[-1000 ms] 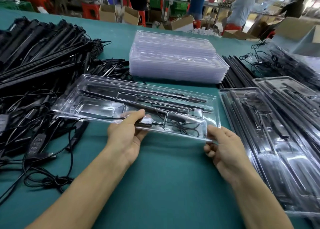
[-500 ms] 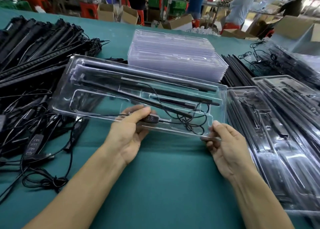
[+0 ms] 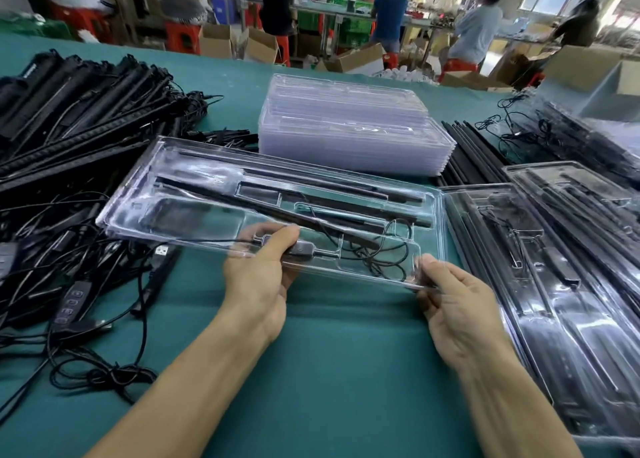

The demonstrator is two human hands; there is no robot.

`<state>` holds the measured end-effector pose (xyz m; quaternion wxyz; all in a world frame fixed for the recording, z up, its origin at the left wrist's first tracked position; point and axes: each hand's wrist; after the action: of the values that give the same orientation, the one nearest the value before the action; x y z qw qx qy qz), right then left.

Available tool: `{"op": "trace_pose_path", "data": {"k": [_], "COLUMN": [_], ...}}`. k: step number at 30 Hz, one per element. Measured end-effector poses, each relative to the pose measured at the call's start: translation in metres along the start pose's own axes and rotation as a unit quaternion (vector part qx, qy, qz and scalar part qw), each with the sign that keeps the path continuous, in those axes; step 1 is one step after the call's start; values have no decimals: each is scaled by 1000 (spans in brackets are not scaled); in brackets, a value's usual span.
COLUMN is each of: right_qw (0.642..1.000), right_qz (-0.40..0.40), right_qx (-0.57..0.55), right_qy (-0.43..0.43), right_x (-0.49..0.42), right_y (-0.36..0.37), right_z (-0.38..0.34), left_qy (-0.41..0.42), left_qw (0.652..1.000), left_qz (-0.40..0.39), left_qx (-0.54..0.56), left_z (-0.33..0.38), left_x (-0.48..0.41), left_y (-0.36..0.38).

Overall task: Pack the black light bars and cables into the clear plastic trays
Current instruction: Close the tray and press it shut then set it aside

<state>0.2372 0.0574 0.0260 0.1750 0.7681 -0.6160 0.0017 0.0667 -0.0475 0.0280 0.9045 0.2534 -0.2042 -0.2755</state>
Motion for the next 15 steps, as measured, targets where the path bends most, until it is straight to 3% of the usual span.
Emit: {"op": "trace_pose_path", "data": {"k": [10, 15], "right_qw": [1000, 1000], "right_qz": [-2, 2], "right_qx": [-12, 4], "right_qy": [-3, -18], "right_x": [-6, -4], "right_y": [1, 2], "right_z": [2, 4], "left_qy": [23, 6], "left_qw": [999, 1000], "left_qz": [-39, 22], "left_qx": [-23, -5], "left_z": [-1, 0], "left_x": [3, -1], "left_y": [-1, 0]}}
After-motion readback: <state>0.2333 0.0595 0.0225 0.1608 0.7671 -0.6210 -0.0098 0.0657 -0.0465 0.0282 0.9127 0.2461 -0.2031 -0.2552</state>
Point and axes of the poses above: each hand's wrist, its own x-axis away from the middle knuckle, its own y-axis out of the palm, z = x × y, and after that the axes turned 1 degree about -y, right-handed
